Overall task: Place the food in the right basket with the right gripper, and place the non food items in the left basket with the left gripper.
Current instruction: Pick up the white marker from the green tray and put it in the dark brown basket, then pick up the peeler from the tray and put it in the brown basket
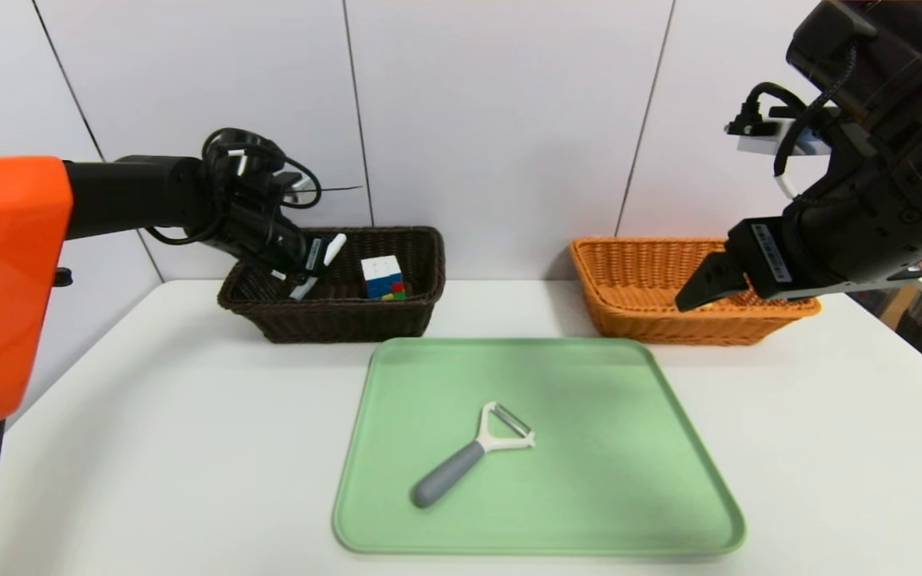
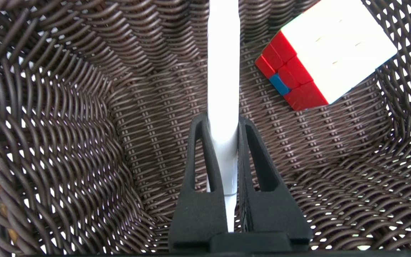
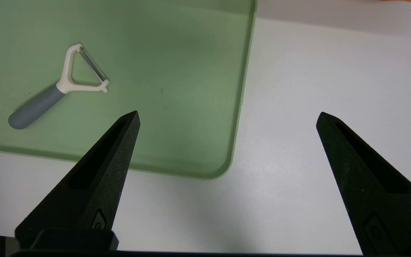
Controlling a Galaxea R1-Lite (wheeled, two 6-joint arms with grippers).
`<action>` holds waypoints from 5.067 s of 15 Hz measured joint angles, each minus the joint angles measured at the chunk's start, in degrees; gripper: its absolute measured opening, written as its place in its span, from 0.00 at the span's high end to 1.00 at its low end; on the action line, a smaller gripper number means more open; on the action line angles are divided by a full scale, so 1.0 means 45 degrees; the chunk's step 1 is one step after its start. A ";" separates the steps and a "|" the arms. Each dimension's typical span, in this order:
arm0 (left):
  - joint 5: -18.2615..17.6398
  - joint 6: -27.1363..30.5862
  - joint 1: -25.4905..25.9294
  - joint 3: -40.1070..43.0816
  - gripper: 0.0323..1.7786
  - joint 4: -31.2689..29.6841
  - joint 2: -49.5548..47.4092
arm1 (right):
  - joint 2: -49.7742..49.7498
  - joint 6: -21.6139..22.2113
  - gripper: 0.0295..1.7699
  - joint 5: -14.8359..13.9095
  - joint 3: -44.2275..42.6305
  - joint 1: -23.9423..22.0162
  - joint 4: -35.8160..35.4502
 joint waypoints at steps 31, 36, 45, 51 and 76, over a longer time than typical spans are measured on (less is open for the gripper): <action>-0.0103 0.0209 -0.4920 0.2346 0.07 0.1132 -0.4012 | -0.0149 0.0192 0.03 0.0000 0.0065 -0.0062 0.0030; 0.0320 0.0214 -0.6456 0.3977 0.06 0.1233 -0.4562 | -0.0149 0.0393 0.03 0.0005 0.0065 -0.0049 0.0041; 0.0932 0.0127 -0.7737 0.5134 0.05 0.1230 -0.4009 | -0.0119 0.0479 0.03 -0.0005 0.0065 0.0043 0.0041; 0.0675 -0.0087 -0.7775 0.5215 0.05 0.1230 -0.3123 | -0.0119 0.0517 0.03 -0.0014 0.0114 0.0060 0.0041; 0.0715 0.0016 -0.8170 0.4993 0.05 0.1384 -0.1574 | -0.0247 0.0815 0.03 -0.0019 0.0114 0.0116 0.0041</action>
